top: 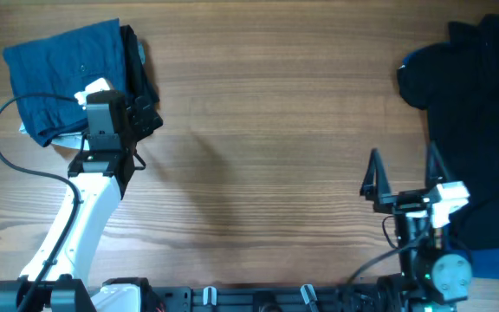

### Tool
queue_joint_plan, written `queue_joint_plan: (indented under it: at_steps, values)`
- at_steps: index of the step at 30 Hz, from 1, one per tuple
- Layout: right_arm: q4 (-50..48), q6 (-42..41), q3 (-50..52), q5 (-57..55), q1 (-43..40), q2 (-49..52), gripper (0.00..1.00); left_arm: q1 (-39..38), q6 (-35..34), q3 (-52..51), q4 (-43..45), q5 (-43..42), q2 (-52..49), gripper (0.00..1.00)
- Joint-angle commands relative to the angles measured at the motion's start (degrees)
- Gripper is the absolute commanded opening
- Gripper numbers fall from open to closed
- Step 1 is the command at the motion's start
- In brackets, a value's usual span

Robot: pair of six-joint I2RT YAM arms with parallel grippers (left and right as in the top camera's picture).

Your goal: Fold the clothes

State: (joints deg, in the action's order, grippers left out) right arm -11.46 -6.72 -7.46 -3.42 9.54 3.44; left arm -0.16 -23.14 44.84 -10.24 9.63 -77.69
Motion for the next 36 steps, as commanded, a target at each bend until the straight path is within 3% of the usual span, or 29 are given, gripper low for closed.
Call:
queue_joint_plan:
  at_steps: [1, 12, 36]
  values:
    - [-0.50, 2.10, 4.50, 0.90, -0.31, -2.36, 1.00, -0.07, 0.66, -0.17, 0.07, 0.92, -0.09, 1.00]
    - [10.84, 4.39, 7.19, 0.94, -0.31, -3.26, 1.00, -0.04, 0.66, -0.17, 0.09, 0.94, -0.09, 1.00]
    - [10.75, 3.15, 7.17, 1.14, -0.31, -3.02, 1.00, -0.04, 0.66, -0.17, 0.09, 0.94, -0.07, 1.00]
